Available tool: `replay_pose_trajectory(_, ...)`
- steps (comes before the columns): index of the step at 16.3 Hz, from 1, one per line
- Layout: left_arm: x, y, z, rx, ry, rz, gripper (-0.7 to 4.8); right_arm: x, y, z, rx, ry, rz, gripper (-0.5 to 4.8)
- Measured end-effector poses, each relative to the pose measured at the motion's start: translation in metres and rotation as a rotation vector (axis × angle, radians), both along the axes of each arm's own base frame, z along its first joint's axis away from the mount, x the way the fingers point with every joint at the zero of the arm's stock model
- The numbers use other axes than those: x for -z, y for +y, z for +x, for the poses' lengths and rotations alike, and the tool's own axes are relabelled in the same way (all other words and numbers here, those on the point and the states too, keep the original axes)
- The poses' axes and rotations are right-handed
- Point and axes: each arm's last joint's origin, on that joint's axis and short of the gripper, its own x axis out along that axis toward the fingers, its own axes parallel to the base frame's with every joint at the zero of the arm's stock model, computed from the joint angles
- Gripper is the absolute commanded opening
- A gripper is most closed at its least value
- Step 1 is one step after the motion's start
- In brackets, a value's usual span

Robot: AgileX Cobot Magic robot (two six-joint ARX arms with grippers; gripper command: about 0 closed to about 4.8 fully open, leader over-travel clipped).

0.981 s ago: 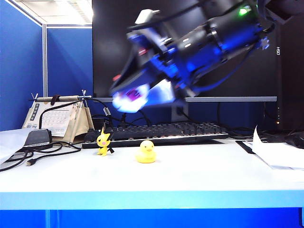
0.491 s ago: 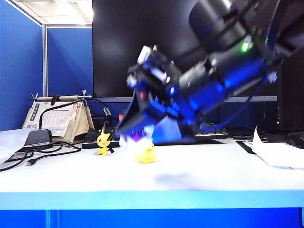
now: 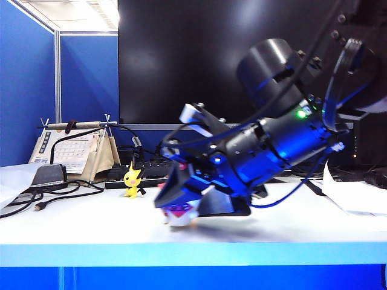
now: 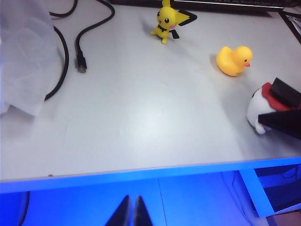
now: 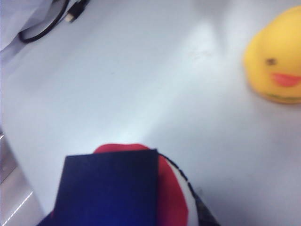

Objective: Pick up the doll with a different color than the other dolls and place it near you.

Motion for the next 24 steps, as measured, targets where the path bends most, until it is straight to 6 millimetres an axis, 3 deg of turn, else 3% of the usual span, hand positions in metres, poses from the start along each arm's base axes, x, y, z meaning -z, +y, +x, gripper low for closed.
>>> replay_pose_trajectory(4, 0.0, 0.0, 0.0, 0.0, 0.0, 0.0, 0.22, -0.001, -0.016, 0.015, 0.071, -0.016, 0.013, 2.1)
replay_pose_trajectory(10, 0.0, 0.0, 0.0, 0.0, 0.0, 0.0, 0.22, 0.012, -0.011, 0.019, 0.03, 0.0, 0.046, 2.13)
replay_pose_trajectory(11, 0.0, 0.0, 0.0, 0.0, 0.0, 0.0, 0.22, 0.012, -0.01, 0.018, 0.029, -0.001, 0.046, 2.32)
replay_pose_trajectory(15, 0.0, 0.0, 0.0, 0.0, 0.0, 0.0, 0.22, 0.012, -0.009, 0.017, 0.015, 0.019, 0.058, 4.7)
replay_pose_trajectory(22, 0.0, 0.0, 0.0, 0.0, 0.0, 0.0, 0.22, 0.009, -0.007, 0.017, 0.03, 0.014, 0.069, 4.79)
replay_pose_trajectory(24, 0.0, 0.0, 0.0, 0.0, 0.0, 0.0, 0.22, 0.0, -0.009, 0.03, 0.086, 0.008, 0.063, 4.79)
